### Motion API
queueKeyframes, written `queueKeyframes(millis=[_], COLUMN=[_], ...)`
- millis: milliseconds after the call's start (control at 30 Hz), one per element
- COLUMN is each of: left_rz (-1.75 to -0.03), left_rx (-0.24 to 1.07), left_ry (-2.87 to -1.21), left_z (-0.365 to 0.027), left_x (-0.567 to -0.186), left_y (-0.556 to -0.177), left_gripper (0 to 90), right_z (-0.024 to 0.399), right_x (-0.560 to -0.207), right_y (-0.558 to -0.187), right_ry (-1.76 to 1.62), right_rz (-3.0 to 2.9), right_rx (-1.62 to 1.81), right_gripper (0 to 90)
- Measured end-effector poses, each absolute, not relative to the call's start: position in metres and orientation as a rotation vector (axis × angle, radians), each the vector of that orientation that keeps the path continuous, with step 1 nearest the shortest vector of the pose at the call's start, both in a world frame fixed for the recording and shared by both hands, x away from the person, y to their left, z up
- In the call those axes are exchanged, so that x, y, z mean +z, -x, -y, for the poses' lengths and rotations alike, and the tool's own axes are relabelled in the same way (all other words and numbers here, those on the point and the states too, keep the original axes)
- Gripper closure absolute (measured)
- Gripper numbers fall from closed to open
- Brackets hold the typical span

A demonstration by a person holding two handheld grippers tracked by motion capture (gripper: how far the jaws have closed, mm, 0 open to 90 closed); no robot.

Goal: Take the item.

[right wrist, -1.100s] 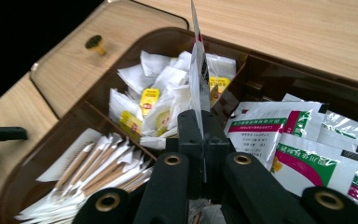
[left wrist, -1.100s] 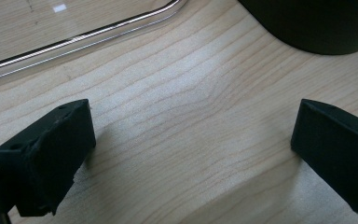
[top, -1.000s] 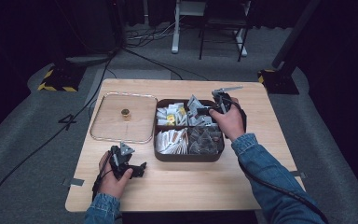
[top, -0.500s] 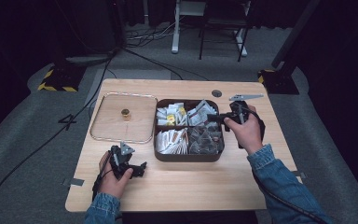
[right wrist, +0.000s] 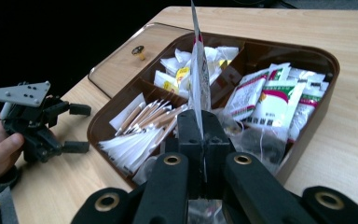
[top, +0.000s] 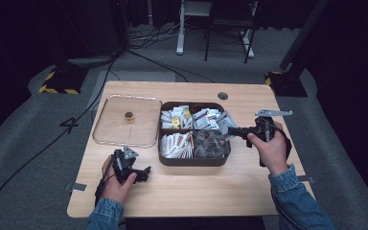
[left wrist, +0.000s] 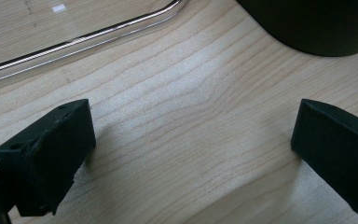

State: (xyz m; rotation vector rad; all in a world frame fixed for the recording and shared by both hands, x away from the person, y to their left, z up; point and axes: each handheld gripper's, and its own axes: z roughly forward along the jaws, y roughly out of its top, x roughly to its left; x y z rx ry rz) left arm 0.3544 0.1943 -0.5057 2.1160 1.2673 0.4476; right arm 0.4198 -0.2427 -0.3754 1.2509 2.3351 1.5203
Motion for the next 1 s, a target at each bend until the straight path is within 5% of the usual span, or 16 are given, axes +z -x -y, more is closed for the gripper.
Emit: queueKeyframes(millis=[1000], left_rz=[-1.268], left_rx=[0.448], left_ry=[-2.116], left_z=[-0.194], left_x=[-0.506], left_y=[-0.354], left_gripper=[0.1], right_z=[0.287], right_x=[-0.405], right_y=[-0.406], right_ry=[-1.423], right_rz=[-2.317], right_rx=[1.299], right_gripper=[89.8])
